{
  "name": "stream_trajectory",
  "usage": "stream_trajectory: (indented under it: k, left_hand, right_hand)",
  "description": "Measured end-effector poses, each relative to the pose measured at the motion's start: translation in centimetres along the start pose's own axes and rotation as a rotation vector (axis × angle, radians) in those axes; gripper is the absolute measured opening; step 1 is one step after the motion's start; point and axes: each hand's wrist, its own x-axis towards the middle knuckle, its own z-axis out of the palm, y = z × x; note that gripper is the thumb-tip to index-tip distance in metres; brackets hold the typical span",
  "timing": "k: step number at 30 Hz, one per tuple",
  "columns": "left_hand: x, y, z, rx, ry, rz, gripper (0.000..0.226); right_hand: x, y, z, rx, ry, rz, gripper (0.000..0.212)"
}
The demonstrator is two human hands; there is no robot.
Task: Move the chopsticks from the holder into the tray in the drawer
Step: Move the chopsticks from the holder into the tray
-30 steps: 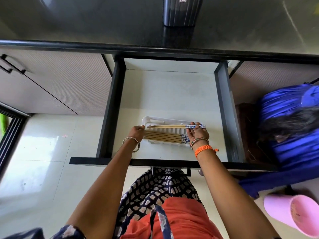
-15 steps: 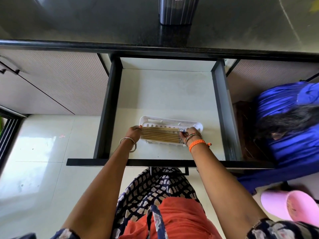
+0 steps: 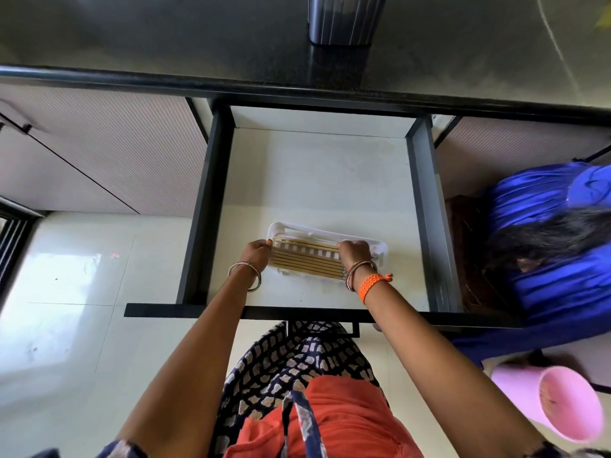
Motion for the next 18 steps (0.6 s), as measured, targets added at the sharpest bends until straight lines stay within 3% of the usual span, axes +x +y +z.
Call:
stream_trajectory:
  k: [3, 7, 18]
  left_hand:
    - [-0.3, 0.3, 0.0, 0.006, 0.002, -0.006, 0.037]
    - [-0.6, 0.5, -0.1, 0.020, -0.007, -0.016, 0.027]
    - [-1.5, 1.1, -0.2, 0.046, -0.015, -0.004, 0.020]
  right_hand:
    - [-0.1, 0.1, 0.8, -0.383, -0.065, -0.206, 0.035]
    - [0.3, 0.3, 1.1, -0.740, -0.207, -0.291, 0.053]
    - [-0.3, 0.9, 0.4, -0.794, -0.216, -0.362, 0.056]
